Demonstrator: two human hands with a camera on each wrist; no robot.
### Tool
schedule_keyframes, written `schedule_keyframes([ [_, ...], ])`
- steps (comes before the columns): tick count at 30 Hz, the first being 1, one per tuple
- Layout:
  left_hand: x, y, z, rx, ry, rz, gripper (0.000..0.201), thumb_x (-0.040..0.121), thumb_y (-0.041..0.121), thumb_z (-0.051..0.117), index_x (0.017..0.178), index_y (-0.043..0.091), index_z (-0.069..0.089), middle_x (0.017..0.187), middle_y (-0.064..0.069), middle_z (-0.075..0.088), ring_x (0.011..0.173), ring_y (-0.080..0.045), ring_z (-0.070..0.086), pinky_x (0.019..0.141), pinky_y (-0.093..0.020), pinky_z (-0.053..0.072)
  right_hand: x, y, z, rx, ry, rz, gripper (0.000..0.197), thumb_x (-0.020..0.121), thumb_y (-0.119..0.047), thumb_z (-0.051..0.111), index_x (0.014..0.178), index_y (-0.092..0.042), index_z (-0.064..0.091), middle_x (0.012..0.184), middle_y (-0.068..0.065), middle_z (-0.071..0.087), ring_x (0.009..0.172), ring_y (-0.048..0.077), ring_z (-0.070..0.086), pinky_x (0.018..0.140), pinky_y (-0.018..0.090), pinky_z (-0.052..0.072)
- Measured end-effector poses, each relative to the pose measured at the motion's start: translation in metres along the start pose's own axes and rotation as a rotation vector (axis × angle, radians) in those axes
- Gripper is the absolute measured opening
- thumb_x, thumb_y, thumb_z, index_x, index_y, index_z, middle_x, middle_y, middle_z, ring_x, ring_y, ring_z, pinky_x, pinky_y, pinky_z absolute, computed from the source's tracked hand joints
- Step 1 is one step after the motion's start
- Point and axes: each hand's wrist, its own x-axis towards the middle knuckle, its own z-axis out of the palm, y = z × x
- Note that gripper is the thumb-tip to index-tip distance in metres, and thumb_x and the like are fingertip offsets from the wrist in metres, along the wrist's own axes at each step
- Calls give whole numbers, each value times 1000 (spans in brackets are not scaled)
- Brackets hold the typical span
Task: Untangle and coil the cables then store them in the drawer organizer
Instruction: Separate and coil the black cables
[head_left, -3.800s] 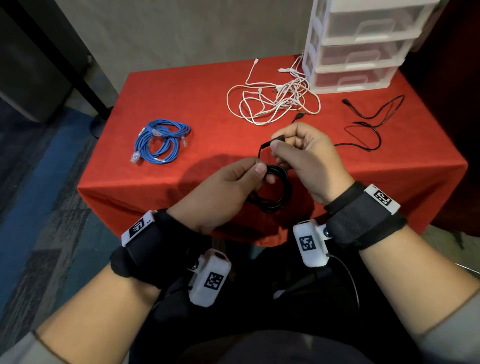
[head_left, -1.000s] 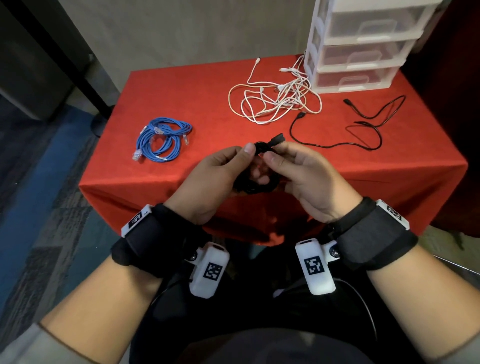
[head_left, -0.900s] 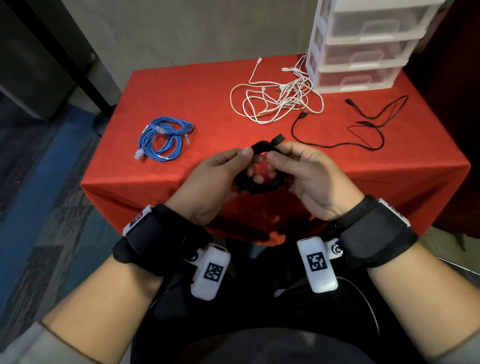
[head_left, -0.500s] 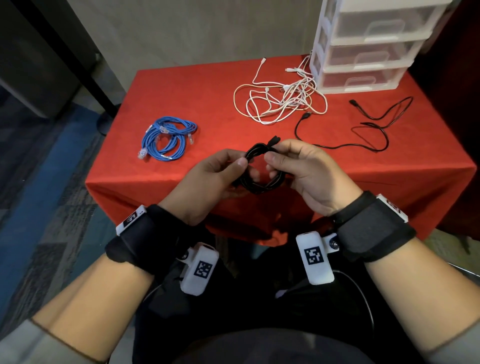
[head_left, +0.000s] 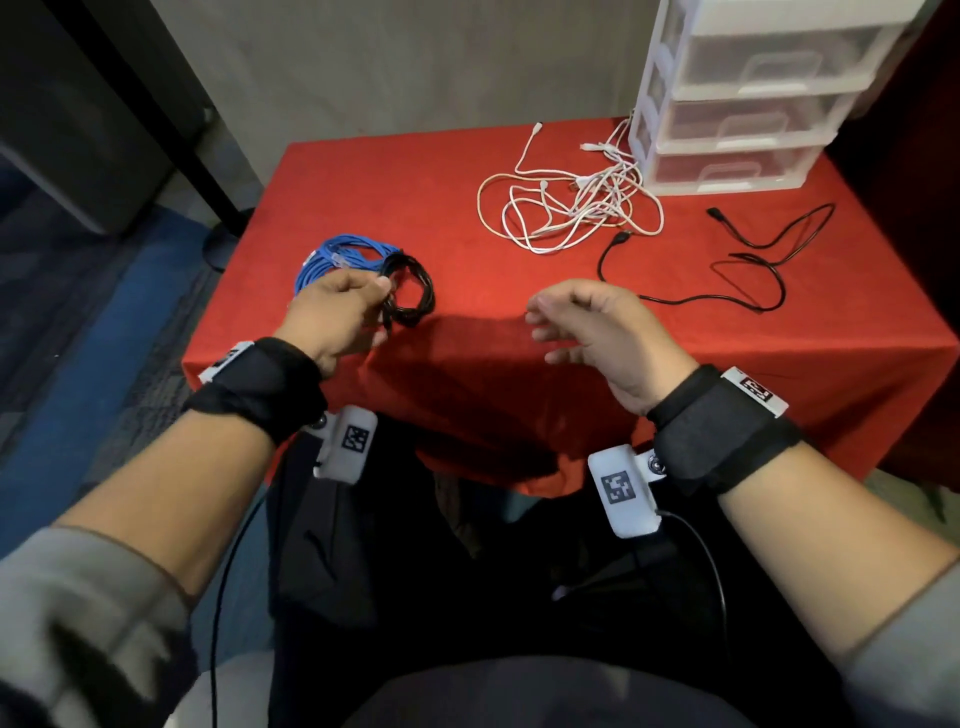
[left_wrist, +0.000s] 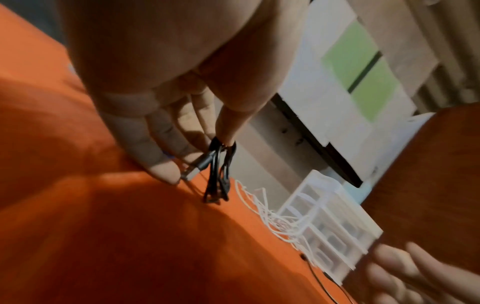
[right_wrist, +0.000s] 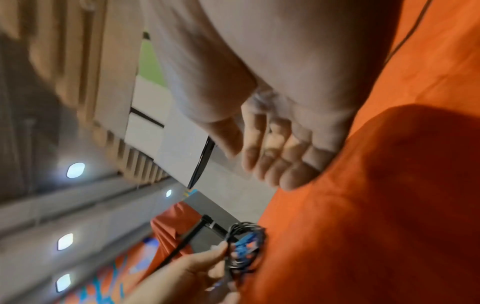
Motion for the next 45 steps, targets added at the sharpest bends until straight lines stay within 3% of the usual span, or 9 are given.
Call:
schedule_keyframes([
  [6, 47, 1, -16, -14, 54, -112, 8, 102, 17, 57, 96, 21, 60, 98, -6, 69, 77, -17, 67, 68, -33, 62, 16, 14, -43, -768, 242, -380, 12, 92, -27, 63, 86, -20, 71, 83, -6, 64, 83, 20, 60, 83, 34, 43],
  [11, 71, 11, -28, 87, 153, -62, 9, 97, 17, 62, 90, 15, 66, 115, -16, 71, 95, -30, 68, 89, -53, 58, 26, 32, -75, -1042, 271, -314, 19, 93, -23, 64, 109, -18, 74, 109, 7, 70, 103, 33, 58, 94, 32, 32],
  [15, 73, 4, -28, 240, 304, -17, 27, 84, 40, 69, 92, 14, 70, 100, -11, 74, 93, -28, 73, 91, -46, 59, 31, 41, -83, -1169, 297, -205, 24, 89, -28, 68, 112, -23, 71, 105, 4, 68, 103, 36, 58, 95, 39, 43],
  [20, 34, 5, 0, 369, 601, 523, 18, 89, 29, 53, 94, 17, 65, 83, 7, 54, 99, -27, 59, 88, -33, 47, 17, 27, -66, -1124, 254, -167, 4, 87, -25, 61, 86, -25, 65, 81, -8, 56, 90, 29, 60, 83, 41, 47],
  [23, -5, 18, 39, 250, 301, 807, 13, 96, 17, 52, 101, 21, 64, 93, -1, 60, 84, -11, 57, 77, -28, 48, 6, 15, -43, -956, 129, -355, 6, 87, -19, 61, 82, -21, 64, 75, -3, 57, 74, 19, 56, 74, 40, 49],
  [27, -47, 27, 90, 409, -182, 1069, 22, 105, 11, 48, 110, 5, 69, 110, -6, 65, 108, -16, 61, 98, -31, 45, -7, -11, -16, -776, 81, -576, 8, 89, -12, 65, 85, -18, 69, 76, -7, 50, 67, 1, 47, 66, 22, 39],
  [37, -67, 26, 92, 364, -516, 525, 33, 110, 28, 38, 88, 19, 61, 62, 12, 40, 49, -3, 33, 48, -19, 30, -13, -34, -49, -785, 182, -595, 18, 90, -42, 73, 86, -24, 76, 79, -2, 64, 74, 12, 59, 72, 35, 48],
  [42, -85, 42, 72, -234, -650, 107, 33, 110, 28, 34, 82, 18, 49, 63, 6, 23, 48, -4, 17, 40, -17, 17, -6, -24, -62, -823, 215, -546, 32, 97, -49, 62, 86, -21, 71, 72, -4, 63, 70, 17, 57, 69, 37, 47],
  [45, -89, 55, 60, -640, -652, 9, 30, 109, 27, 33, 84, 20, 49, 65, 9, 40, 48, -1, 34, 45, -16, 33, -9, -8, -54, -955, 150, -445, 42, 101, -56, 43, 93, -20, 64, 70, -1, 61, 72, 22, 60, 68, 43, 50],
])
